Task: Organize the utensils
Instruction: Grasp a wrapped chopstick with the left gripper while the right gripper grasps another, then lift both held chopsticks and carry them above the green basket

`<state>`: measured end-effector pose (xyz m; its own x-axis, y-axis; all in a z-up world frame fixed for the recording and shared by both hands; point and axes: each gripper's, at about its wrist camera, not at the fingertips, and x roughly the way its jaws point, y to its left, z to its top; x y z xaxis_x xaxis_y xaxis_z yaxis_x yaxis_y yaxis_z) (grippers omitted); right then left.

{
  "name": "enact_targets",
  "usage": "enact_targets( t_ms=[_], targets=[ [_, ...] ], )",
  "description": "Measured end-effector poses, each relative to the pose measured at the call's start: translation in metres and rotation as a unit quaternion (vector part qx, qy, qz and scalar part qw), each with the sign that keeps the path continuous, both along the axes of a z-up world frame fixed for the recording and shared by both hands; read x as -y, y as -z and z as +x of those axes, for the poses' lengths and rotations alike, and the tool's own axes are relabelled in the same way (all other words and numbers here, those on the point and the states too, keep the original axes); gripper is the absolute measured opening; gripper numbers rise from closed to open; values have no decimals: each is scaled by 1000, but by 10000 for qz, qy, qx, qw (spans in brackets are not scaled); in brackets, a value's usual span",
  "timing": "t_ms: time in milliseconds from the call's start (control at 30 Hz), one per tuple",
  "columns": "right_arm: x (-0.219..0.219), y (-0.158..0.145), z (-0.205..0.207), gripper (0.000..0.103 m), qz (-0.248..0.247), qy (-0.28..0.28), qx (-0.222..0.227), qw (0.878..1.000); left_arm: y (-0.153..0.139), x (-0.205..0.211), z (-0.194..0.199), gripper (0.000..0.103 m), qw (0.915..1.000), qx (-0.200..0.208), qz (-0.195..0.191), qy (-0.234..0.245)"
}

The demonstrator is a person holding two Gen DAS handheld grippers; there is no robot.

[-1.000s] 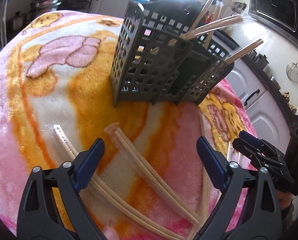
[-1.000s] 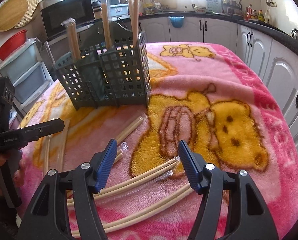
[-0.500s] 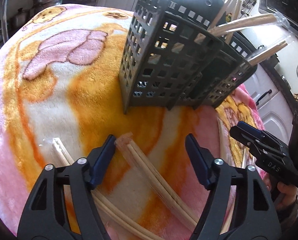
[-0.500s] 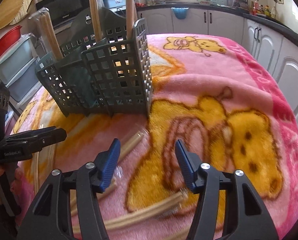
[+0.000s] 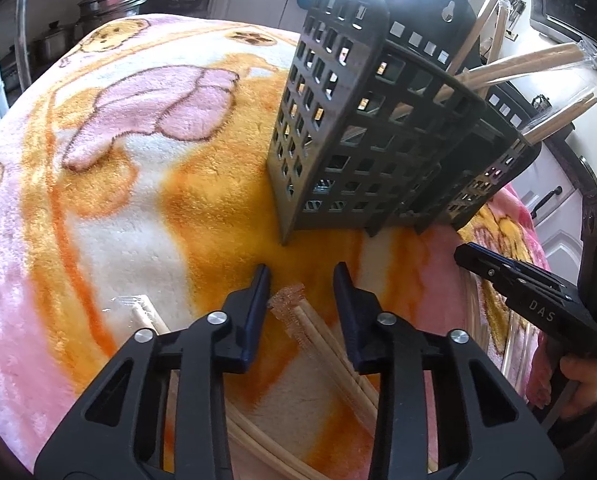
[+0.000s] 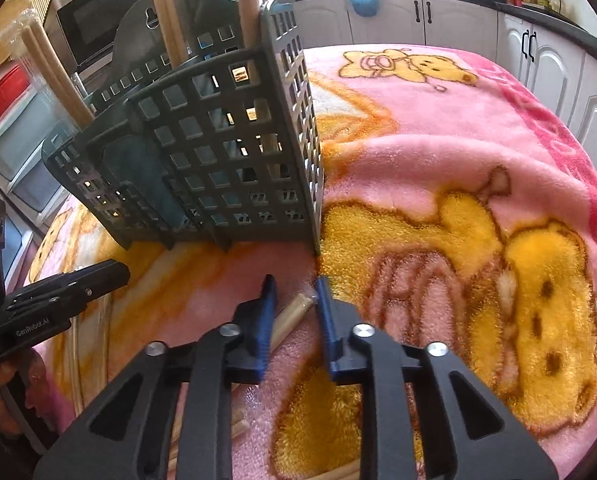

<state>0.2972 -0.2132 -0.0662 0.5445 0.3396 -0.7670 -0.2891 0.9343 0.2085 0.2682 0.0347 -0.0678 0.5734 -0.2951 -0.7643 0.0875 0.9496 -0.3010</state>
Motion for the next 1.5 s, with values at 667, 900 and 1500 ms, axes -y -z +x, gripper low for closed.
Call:
enact_targets(
  t_ms=[667,900,1500],
  targets=[
    [17,-40,-23,7,451,204,567,9972,-29,-21,-19,3,9974,499,-487,167],
    [15,-78,-45,6,677,151,1077,9918,-69,-30,-37,2,9921,1016,-675,305],
    [4,-169,-101,6,613,-124,2422,9682,-150,-5,-60,1,9762,1980,-586,661]
  ],
)
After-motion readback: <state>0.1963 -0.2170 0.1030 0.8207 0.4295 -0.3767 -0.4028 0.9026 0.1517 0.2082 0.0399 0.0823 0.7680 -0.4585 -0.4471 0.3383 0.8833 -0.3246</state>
